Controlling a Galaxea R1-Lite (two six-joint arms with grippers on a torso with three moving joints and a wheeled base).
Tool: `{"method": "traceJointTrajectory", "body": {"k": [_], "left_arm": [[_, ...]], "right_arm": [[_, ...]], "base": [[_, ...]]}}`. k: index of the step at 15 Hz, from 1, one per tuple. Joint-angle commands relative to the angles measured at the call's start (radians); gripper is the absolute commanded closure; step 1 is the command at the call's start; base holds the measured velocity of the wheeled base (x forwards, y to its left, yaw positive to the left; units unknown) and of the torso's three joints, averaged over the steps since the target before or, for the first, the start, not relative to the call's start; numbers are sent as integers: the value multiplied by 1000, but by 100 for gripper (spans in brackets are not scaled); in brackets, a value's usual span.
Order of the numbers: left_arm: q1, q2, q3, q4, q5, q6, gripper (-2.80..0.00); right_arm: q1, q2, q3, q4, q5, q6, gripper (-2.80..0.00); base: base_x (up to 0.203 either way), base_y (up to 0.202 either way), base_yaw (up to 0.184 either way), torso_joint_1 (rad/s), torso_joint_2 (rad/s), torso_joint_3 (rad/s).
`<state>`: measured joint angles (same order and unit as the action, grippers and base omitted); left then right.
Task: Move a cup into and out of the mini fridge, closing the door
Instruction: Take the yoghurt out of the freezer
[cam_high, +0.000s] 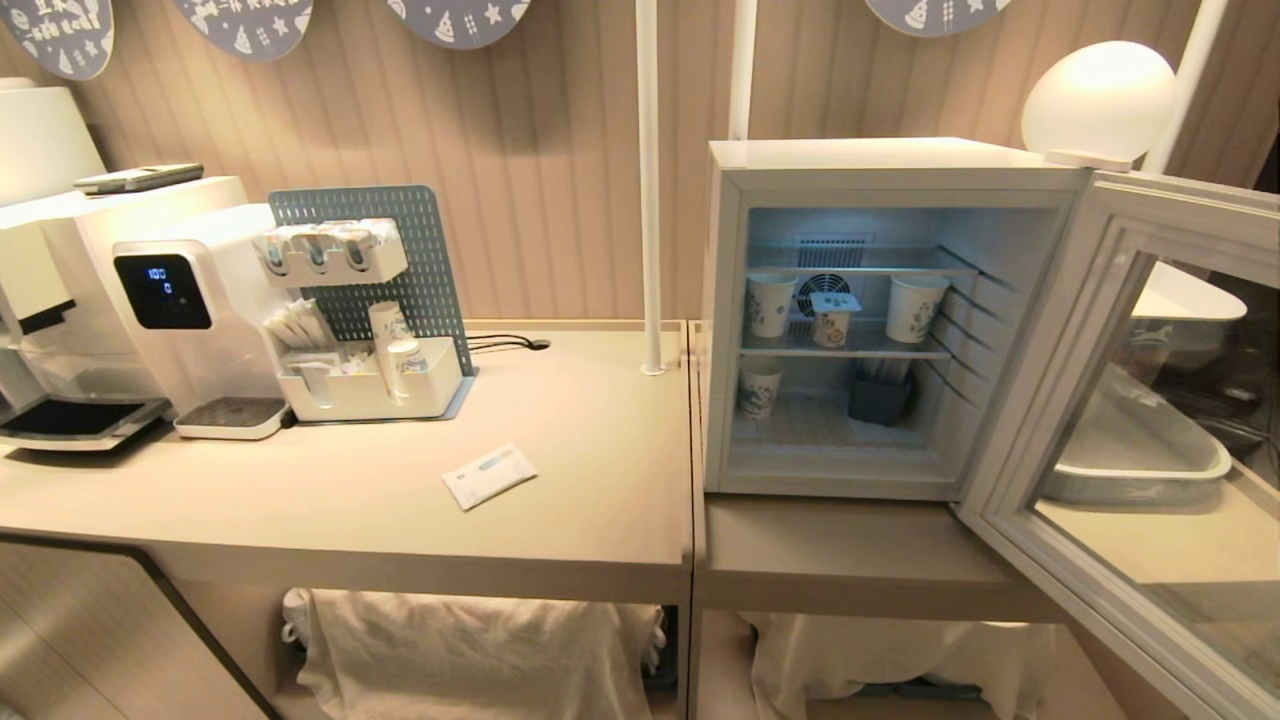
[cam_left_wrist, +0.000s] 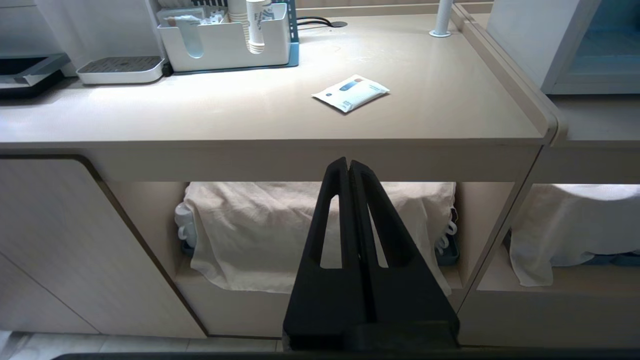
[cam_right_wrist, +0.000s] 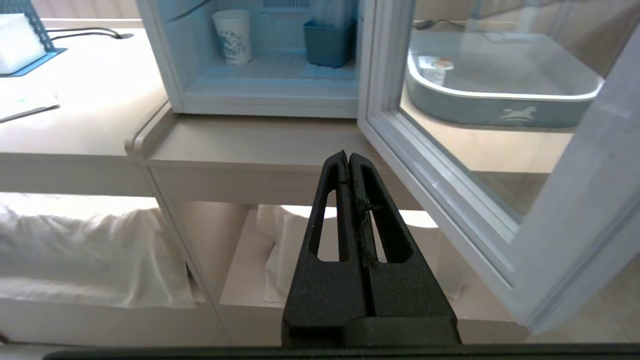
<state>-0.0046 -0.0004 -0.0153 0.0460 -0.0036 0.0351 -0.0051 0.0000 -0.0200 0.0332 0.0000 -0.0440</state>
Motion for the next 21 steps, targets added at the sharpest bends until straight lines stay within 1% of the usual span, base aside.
{"method": "traceJointTrajectory", "body": {"k": [1, 4, 14, 18, 21], "left_arm": [[0, 2, 0, 1, 1, 0, 0], [0, 2, -2, 2, 1, 0, 0], [0, 2, 0, 0, 1, 0, 0], [0, 2, 0, 0, 1, 0, 0], [0, 2, 0, 0, 1, 0, 0]], "right_arm": [[-1, 2, 0, 1, 0, 0, 0], [-1, 2, 0, 0, 0, 0, 0], [-1, 2, -1, 5, 0, 0, 0], [-1, 2, -3, 8, 0, -2, 0], [-1, 2, -20, -7, -4, 17, 0]], "base": [[0, 0, 0, 0, 0, 0], [32, 0, -2, -1, -1, 1], [183, 0, 0, 8, 3, -1], [0, 0, 0, 0, 0, 0], [0, 0, 0, 0, 0, 0]]}}
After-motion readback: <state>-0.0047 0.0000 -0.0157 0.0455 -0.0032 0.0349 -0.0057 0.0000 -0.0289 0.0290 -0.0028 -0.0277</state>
